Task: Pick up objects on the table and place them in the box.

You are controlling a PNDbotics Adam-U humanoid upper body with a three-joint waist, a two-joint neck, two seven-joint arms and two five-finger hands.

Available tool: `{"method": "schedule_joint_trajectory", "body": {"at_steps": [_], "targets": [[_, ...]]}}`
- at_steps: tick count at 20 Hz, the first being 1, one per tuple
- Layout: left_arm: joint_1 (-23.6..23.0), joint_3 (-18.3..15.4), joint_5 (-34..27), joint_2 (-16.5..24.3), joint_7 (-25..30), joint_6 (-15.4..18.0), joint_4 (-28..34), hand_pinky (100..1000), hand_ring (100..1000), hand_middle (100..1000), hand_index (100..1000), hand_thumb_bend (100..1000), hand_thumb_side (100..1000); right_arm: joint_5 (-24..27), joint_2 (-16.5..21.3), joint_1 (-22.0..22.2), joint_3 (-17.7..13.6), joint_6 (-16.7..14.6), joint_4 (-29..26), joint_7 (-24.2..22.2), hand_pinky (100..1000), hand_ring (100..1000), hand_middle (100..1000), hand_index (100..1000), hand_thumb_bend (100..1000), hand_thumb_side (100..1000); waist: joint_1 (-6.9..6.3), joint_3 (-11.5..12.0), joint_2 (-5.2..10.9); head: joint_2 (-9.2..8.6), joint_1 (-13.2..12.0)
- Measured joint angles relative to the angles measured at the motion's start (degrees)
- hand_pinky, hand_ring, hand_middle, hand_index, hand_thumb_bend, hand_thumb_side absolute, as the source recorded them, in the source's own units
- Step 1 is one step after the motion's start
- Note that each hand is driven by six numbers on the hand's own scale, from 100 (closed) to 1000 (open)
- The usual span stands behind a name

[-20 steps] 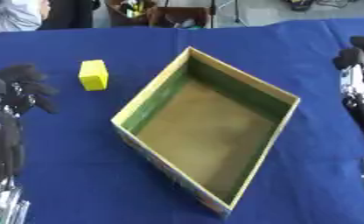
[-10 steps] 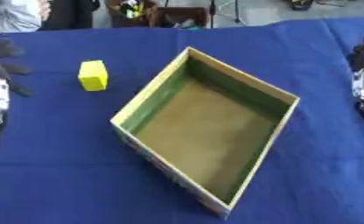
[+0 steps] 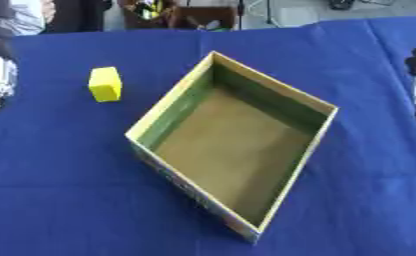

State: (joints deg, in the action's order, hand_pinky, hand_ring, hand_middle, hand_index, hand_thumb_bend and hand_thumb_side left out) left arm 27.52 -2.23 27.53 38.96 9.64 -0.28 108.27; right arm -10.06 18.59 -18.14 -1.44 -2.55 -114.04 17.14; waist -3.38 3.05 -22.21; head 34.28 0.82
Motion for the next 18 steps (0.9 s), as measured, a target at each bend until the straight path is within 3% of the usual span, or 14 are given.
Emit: {"method": "schedule_joint_trajectory", "body": {"at_steps": [1, 4, 8, 9, 11, 12, 13, 15, 17, 18], "targets": [[0.79, 0.29, 0.51, 0.95, 0.94, 0.36, -1.3, 618, 794, 863, 991, 100, 850, 0.0, 0.04, 0.0, 0.01, -0.02, 0.0, -0.01, 727, 695, 648, 774, 100, 475, 0.03, -0.15, 0.01, 0.13, -0.07], [3.95, 1.42, 4.12, 3.74, 4.1, 2.23, -6.38, 670, 829, 889, 1000, 100, 1000, 0.0, 0.51, 0.01, 0.02, -0.22, 0.0, -0.15, 727, 695, 648, 774, 100, 476, 0.16, -0.92, 0.13, 0.18, -0.52], [8.67, 3.61, 10.27, 5.98, 9.29, 6.11, -13.93, 730, 864, 923, 1000, 100, 1000, 0.0, 1.15, 0.13, 0.05, -0.56, 0.0, -0.3, 726, 694, 648, 773, 100, 476, 0.05, -1.85, 0.13, -0.11, -1.29], [10.01, 4.18, 11.77, 6.29, 10.71, 7.23, -15.89, 747, 877, 939, 1000, 152, 1000, 0.0, 1.36, 0.24, 0.06, -0.63, 0.0, -0.37, 726, 694, 647, 773, 100, 476, -0.01, -2.11, 0.12, -0.23, -1.49], [12.59, 5.18, 14.55, 6.7, 13.2, 9.41, -19.51, 749, 878, 941, 1000, 159, 1000, 0.0, 1.41, 0.3, 0.08, -0.77, 0.0, -0.52, 726, 694, 647, 773, 100, 476, -0.1, -2.53, 0.0, -0.65, -1.75], [13.52, 5.55, 15.74, 6.9, 14.19, 10.38, -21.06, 769, 888, 952, 1000, 269, 1000, 0.0, 1.42, 0.31, 0.09, -0.84, 0.0, -0.6, 727, 694, 648, 773, 100, 475, -0.13, -2.65, -0.08, -0.72, -1.81], [14.5, 5.93, 16.97, 6.96, 15.15, 11.32, -22.54, 770, 888, 953, 1000, 279, 1000, 0.0, 1.47, 0.32, 0.14, -0.86, 0.0, -0.65, 727, 694, 648, 773, 100, 476, -0.18, -2.73, -0.16, -0.88, -1.9], [17.26, 6.87, 19.76, 7.18, 17.36, 13.24, -25.82, 783, 894, 961, 1000, 478, 1000, -0.02, 1.56, 0.31, 0.43, -0.87, 0.0, -0.84, 728, 694, 647, 774, 100, 474, -0.47, -3.25, -0.66, -1.33, -2.12], [20.17, 7.73, 22.44, 7.17, 19.69, 15.27, -29.32, 792, 895, 962, 1000, 608, 1000, -0.17, 1.84, 0.31, 0.51, -0.92, 0.0, -1.0, 728, 694, 647, 773, 100, 474, -0.95, -3.63, -1.15, -1.74, -2.22], [21.42, 8.0, 23.78, 7.14, 20.78, 16.18, -31.01, 794, 896, 963, 1000, 625, 1000, -0.26, 1.88, 0.3, 0.64, -0.94, 0.0, -1.05, 728, 694, 647, 773, 100, 474, -1.08, -3.79, -1.24, -1.91, -2.28]]}}
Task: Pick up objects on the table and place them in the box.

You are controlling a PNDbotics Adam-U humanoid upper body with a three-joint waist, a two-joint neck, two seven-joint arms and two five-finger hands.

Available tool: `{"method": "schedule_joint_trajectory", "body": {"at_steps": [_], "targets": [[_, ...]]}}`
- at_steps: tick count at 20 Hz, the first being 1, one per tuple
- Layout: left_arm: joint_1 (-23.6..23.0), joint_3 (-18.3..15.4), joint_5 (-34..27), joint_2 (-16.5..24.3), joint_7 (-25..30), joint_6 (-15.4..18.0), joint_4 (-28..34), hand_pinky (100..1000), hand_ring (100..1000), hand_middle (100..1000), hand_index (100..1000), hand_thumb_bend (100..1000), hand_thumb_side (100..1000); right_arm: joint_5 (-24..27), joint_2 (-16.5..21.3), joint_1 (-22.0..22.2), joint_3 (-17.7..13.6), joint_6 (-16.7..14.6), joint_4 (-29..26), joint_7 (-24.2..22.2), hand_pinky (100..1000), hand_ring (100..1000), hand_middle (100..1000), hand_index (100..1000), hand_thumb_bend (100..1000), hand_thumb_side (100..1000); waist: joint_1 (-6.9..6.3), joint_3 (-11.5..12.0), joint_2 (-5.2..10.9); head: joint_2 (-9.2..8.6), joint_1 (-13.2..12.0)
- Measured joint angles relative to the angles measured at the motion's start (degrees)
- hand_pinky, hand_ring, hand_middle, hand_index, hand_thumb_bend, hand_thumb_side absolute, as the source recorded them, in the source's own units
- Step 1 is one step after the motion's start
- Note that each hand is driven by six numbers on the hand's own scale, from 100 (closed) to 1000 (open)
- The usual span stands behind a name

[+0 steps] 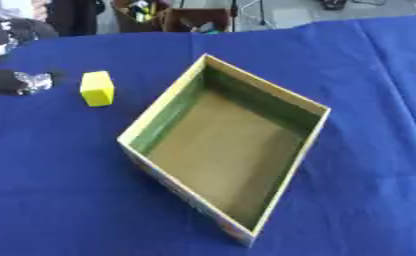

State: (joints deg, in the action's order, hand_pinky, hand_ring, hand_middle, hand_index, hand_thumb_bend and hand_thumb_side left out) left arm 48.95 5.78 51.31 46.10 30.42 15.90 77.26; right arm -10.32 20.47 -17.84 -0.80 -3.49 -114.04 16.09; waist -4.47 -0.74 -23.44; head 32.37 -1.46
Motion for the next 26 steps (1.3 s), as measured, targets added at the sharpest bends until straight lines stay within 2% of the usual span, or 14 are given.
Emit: {"method": "schedule_joint_trajectory", "body": {"at_steps": [2, 3, 10, 11, 17, 26], "targets": [[2.13, 0.12, 2.59, -0.39, 1.58, 1.55, -2.93, 794, 896, 963, 1000, 647, 1000, -0.21, 0.03, -0.02, 0.15, 0.03, 0.0, -0.08, 728, 694, 647, 773, 100, 474, -0.03, -0.25, -0.26, -0.33, -0.14], [2.86, 0.17, 3.75, -0.77, 2.08, 2.11, -4.25, 808, 905, 990, 1000, 701, 1000, -0.24, 0.04, -0.02, 0.16, 0.05, 0.0, -0.13, 729, 695, 647, 772, 100, 473, -0.05, -0.4, -0.43, -0.42, -0.19], [8.14, -0.15, 9.41, -4.63, 4.05, 4.53, -12.85, 833, 913, 1000, 1000, 766, 1000, -0.74, 0.05, -0.21, 0.54, 0.04, 0.0, -0.51, 730, 695, 646, 771, 100, 471, -0.62, -1.88, -1.42, -0.78, -0.82], [8.64, -0.4, 10.01, -5.11, 4.06, 4.57, -13.88, 822, 903, 1000, 1000, 816, 1000, -0.77, 0.05, -0.3, 0.61, 0.09, 0.0, -0.56, 730, 695, 646, 769, 100, 471, -0.77, -2.1, -1.52, -0.81, -1.01], [10.77, -1.58, 12.86, -6.87, 2.33, 5.12, -17.75, 817, 902, 994, 1000, 791, 1000, -1.17, 0.12, -0.68, 0.98, 0.12, 0.0, -1.01, 731, 695, 646, 767, 100, 471, -1.61, -3.59, -2.45, -1.79, -2.26], [11.55, -1.76, 17.14, -7.82, 2.82, 5.52, -20.59, 837, 912, 1000, 1000, 801, 1000, -1.35, 0.35, -1.34, 1.52, -0.08, 0.0, -1.48, 732, 696, 645, 765, 100, 470, -1.92, -4.84, -4.03, -3.12, -3.8]]}}
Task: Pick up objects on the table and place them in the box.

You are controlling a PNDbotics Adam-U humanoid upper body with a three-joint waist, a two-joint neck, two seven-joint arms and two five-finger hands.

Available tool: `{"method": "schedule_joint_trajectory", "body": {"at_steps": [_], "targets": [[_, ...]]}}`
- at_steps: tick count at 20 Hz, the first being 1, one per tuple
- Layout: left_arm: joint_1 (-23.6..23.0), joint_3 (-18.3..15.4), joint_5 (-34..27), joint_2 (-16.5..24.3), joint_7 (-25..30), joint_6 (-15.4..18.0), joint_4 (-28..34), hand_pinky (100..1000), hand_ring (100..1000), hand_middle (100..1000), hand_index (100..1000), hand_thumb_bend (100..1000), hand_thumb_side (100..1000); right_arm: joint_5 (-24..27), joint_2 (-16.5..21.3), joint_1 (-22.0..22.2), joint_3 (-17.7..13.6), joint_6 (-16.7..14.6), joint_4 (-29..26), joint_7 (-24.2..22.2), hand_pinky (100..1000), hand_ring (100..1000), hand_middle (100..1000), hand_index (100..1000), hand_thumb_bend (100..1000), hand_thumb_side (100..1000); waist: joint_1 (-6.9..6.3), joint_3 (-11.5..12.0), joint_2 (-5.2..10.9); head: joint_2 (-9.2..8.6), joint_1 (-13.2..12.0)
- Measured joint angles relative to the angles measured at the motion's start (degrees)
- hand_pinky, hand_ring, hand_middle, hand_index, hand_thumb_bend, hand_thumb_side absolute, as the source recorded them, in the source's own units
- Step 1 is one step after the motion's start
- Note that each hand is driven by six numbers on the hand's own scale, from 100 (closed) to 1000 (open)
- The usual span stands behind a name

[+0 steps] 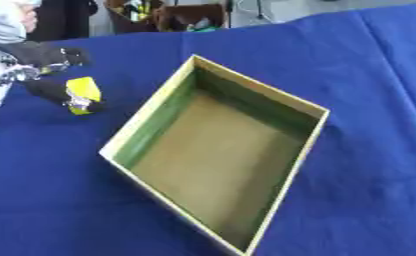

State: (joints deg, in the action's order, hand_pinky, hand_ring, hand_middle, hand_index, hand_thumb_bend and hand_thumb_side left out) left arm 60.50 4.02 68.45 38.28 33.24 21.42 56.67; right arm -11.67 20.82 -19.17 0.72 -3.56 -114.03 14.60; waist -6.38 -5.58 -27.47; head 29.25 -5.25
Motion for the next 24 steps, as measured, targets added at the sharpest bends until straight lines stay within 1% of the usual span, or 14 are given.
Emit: {"method": "schedule_joint_trajectory", "body": {"at_steps": [4, 11, 12, 13, 15, 17, 18, 19, 20, 22, 24], "targets": [[0.02, -0.29, 1.1, 0.0, 1.54, -0.1, -0.95, 834, 908, 1000, 1000, 788, 1000, -0.33, 0.06, -0.01, 0.04, -0.04, 0.0, -0.1, 733, 697, 644, 762, 100, 468, -0.12, -0.03, -0.33, -0.22, -0.25], [0.1, -0.74, 0.8, 0.0, 2.68, -0.36, -1.36, 824, 902, 1000, 1000, 770, 1000, -0.63, 0.06, -0.01, 0.37, 0.11, 0.0, -0.26, 734, 696, 643, 756, 100, 466, -0.24, -0.16, -1.02, -0.73, -0.58], [0.11, -0.76, 0.72, 0.0, 2.73, -0.43, -1.36, 823, 901, 1000, 1000, 766, 1000, -0.68, 0.06, -0.01, 0.38, 0.17, 0.0, -0.32, 735, 696, 643, 756, 100, 449, -0.24, -0.17, -1.07, -0.74, -0.59], [0.14, -0.81, 0.67, 0.0, 2.75, -0.49, -1.36, 820, 899, 995, 1000, 751, 1000, -0.77, 0.06, -0.01, 0.39, 0.21, 0.0, -0.36, 735, 696, 643, 756, 100, 466, -0.24, -0.17, -1.13, -0.77, -0.6], [0.17, -0.98, 0.55, 0.0, 2.66, -0.61, -1.38, 791, 873, 965, 1000, 704, 1000, -0.85, 0.06, 0.0, 0.43, 0.31, 0.0, -0.46, 736, 697, 643, 756, 100, 466, -0.26, -0.18, -1.18, -0.92, -0.61], [0.17, -1.06, 0.19, 0.0, 2.42, -0.76, -1.39, 761, 849, 950, 1000, 682, 1000, -0.89, 0.05, 0.01, 0.58, 0.43, 0.0, -0.58, 736, 697, 643, 756, 100, 467, -0.27, -0.18, -1.24, -1.14, -0.62], [0.17, -1.06, 0.05, 0.0, 2.27, -0.82, -1.39, 720, 818, 921, 1000, 654, 1000, -0.9, 0.05, 0.02, 0.68, 0.47, 0.0, -0.61, 736, 697, 642, 757, 100, 467, -0.28, -0.18, -1.26, -1.15, -0.62], [0.17, -1.06, -0.14, 0.0, 2.06, -0.82, -1.39, 710, 810, 915, 1000, 645, 1000, -0.91, 0.05, 0.03, 0.71, 0.51, 0.0, -0.65, 737, 697, 642, 757, 100, 468, -0.28, -0.18, -1.29, -1.15, -0.62], [0.17, -1.06, -0.35, 0.0, 1.87, -0.79, -1.39, 673, 790, 899, 1000, 615, 1000, -0.93, 0.05, 0.04, 0.71, 0.57, 0.0, -0.71, 737, 697, 642, 757, 100, 468, -0.29, -0.18, -1.32, -1.16, -0.62], [0.17, -1.06, -0.63, 0.0, 1.58, -0.79, -1.39, 661, 781, 905, 1000, 586, 1000, -1.03, 0.05, 0.06, 0.72, 0.69, 0.0, -0.83, 737, 697, 641, 757, 100, 468, -0.32, -0.16, -1.35, -1.16, -0.61], [0.17, -1.06, -1.03, 0.0, 1.59, -0.77, -1.44, 690, 808, 937, 1000, 612, 1000, -1.17, 0.05, 0.09, 0.72, 0.74, 0.0, -0.88, 737, 698, 641, 757, 100, 469, -0.42, -0.03, -1.35, -1.16, -0.57]]}}
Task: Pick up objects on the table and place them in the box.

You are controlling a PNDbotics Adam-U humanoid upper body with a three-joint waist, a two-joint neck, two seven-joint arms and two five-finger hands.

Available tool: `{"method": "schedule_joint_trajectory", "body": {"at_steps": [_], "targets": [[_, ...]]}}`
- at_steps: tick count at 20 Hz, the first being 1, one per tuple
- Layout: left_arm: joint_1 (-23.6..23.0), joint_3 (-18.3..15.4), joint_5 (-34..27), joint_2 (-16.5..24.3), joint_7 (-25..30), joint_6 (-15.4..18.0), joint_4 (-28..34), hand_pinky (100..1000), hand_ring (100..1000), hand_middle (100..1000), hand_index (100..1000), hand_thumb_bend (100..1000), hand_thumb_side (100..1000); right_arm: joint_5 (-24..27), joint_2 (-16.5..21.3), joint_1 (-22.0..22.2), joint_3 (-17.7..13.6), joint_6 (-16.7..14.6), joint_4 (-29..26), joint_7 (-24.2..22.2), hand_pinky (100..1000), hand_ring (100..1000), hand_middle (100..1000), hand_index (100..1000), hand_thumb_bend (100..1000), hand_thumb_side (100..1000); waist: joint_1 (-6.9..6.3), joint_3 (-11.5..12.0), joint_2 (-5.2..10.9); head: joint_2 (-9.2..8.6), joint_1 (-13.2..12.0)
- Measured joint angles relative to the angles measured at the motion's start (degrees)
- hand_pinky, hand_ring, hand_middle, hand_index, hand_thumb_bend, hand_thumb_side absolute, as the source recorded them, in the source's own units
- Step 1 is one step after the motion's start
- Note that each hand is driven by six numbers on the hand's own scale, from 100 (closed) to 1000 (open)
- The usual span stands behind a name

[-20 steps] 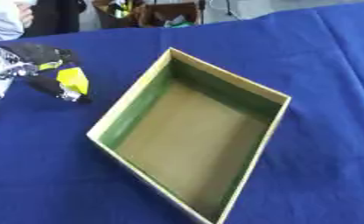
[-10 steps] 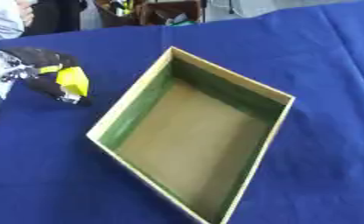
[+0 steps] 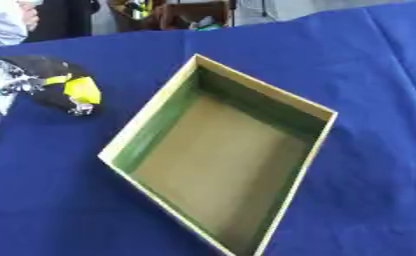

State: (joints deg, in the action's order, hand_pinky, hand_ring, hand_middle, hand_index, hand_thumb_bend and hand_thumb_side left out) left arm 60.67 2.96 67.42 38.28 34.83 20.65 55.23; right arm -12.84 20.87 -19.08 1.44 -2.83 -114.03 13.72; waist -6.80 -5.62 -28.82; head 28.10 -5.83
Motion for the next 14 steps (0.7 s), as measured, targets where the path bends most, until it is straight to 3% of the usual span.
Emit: {"method": "schedule_joint_trajectory", "body": {"at_steps": [9, 14], "targets": [[0.45, -0.18, -2.54, 0.14, 2.06, -0.24, 0.08, 758, 883, 1000, 1000, 718, 1000, -0.25, 0.0, 0.57, 0.0, 0.38, 0.0, -0.21, 737, 697, 639, 757, 100, 470, -0.45, 0.36, 0.02, 0.01, 0.27], [0.59, -0.42, -2.78, 1.14, 2.21, -0.55, 0.78, 767, 893, 1000, 1000, 712, 1000, -0.28, 0.0, 0.95, -0.01, 0.55, 0.0, -0.36, 737, 696, 639, 758, 100, 470, -0.72, 0.34, 0.14, 0.01, 0.26]]}}
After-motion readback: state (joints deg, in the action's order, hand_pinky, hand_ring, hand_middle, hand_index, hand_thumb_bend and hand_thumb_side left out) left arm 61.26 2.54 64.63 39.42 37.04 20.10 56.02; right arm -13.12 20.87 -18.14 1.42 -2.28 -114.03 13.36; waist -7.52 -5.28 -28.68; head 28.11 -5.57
